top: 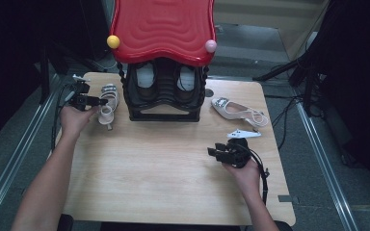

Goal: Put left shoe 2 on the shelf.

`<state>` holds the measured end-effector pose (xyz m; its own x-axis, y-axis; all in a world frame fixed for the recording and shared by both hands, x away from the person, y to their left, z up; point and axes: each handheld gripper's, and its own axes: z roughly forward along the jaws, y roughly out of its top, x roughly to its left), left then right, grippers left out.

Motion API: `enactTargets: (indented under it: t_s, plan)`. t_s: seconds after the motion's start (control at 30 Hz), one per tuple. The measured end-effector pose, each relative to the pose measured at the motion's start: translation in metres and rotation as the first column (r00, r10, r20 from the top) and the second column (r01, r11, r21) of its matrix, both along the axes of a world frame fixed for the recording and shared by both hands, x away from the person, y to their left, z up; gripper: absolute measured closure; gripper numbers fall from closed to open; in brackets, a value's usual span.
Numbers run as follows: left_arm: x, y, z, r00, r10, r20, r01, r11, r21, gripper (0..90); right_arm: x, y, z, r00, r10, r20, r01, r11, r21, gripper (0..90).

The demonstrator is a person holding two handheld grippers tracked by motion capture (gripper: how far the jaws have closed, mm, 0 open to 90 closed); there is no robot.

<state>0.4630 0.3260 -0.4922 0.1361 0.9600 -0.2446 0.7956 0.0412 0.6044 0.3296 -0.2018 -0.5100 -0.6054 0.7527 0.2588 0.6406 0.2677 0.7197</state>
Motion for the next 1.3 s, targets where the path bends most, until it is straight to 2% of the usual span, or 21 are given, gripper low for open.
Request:
enactTargets:
  t_s: [0.1,0.17,0.27,0.33,0.37,0.4,0.5,0.57,0.67,0.73,0.83,0.87,0.9,0.93,0.97,1.03,1.07,1.2,1.3]
  plan:
    - [0.001,-0.001,0.001,0.9999,0.001,-0.012,0.000,0.9999,0.013,50.2,0.000,0.000,0.000,1.0000,0.002,0.002,-0.002,1.000,-0.002,55.9]
    - [0.001,-0.002,0.000,0.9999,0.012,-0.005,-0.012,0.9999,0.009,50.1,0.000,0.000,0.000,1.0000,0.002,0.001,-0.002,1.000,-0.003,55.9]
    - [0.003,0.005,-0.006,0.9989,0.024,-0.040,-0.022,0.9991,0.035,50.5,0.000,0.001,-0.001,1.0000,0.003,0.000,-0.003,1.000,-0.006,55.8]
    - [0.004,0.009,-0.010,0.9979,0.027,-0.059,-0.027,0.9996,-0.006,47.9,-0.001,0.001,0.000,1.0000,0.004,0.000,-0.004,1.000,-0.006,55.8]
    - [0.005,0.009,-0.011,0.9981,0.028,-0.056,-0.028,0.9996,-0.006,48.8,-0.001,0.001,0.000,1.0000,0.006,0.002,-0.006,1.000,-0.006,55.8]
    - [0.005,0.007,-0.012,0.9982,0.025,-0.054,-0.025,0.9997,-0.006,51.0,-0.001,0.001,0.000,1.0000,0.004,-0.001,-0.004,1.000,-0.007,55.8]
    - [0.008,0.002,-0.012,0.9967,0.059,-0.055,-0.058,0.9981,0.022,56.0,0.000,0.001,-0.001,1.0000,0.003,-0.001,-0.003,1.000,-0.009,55.8]
    - [0.008,0.003,-0.013,0.9945,0.093,-0.048,-0.092,0.9955,0.026,63.4,0.000,0.001,0.000,1.0000,0.004,0.001,-0.004,1.000,-0.006,55.8]
    - [0.007,0.007,-0.012,0.9922,0.105,-0.067,-0.101,0.9927,0.066,78.9,-0.001,0.002,0.000,1.0000,0.006,0.002,-0.006,1.000,-0.007,55.8]
    - [0.007,0.010,-0.012,0.9908,0.113,-0.074,-0.111,0.9934,0.030,83.6,-0.001,0.001,0.000,1.0000,0.007,0.002,-0.007,1.000,-0.008,55.8]
    - [0.006,0.010,-0.010,0.9906,0.106,-0.086,-0.105,0.9942,0.022,84.3,0.000,0.001,0.000,1.0000,0.002,0.003,-0.002,1.000,-0.005,55.8]
    - [0.006,0.009,-0.008,0.9905,0.117,-0.071,-0.117,0.9931,0.005,84.4,0.000,0.001,0.000,1.0000,0.001,0.004,-0.001,1.000,-0.005,55.9]
    - [0.005,0.010,-0.006,0.9909,0.113,-0.073,-0.114,0.9935,0.000,84.5,0.001,0.000,0.000,1.0000,0.003,0.006,-0.003,1.000,-0.004,55.9]
    - [0.004,0.010,-0.004,0.9916,0.117,-0.055,-0.118,0.9929,-0.014,84.5,0.001,0.001,0.000,1.0000,0.002,0.004,-0.002,1.000,-0.004,55.9]
    - [0.003,0.011,-0.001,0.9922,0.112,-0.054,-0.113,0.9934,-0.015,84.3,0.001,0.001,0.000,1.0000,0.002,0.004,-0.002,1.000,-0.004,55.9]
    - [-0.001,0.011,0.006,0.9930,0.117,-0.020,-0.117,0.9931,-0.006,84.3,0.001,0.001,0.000,0.9999,0.007,0.008,-0.007,1.000,-0.003,55.9]
    - [-0.002,0.011,0.009,0.9931,0.116,-0.016,-0.116,0.9932,-0.005,84.4,0.001,0.002,0.000,0.9999,0.008,0.008,-0.008,1.000,-0.004,55.9]
    - [-0.007,0.015,0.021,0.9918,0.128,0.001,-0.128,0.9890,-0.075,84.6,0.003,0.004,0.001,0.9999,0.012,0.006,-0.012,1.000,0.000,55.9]
    - [-0.011,0.018,0.032,0.9922,0.124,0.003,-0.124,0.9893,-0.077,84.6,0.004,0.006,0.002,0.9997,0.019,0.013,-0.019,1.000,0.011,55.9]
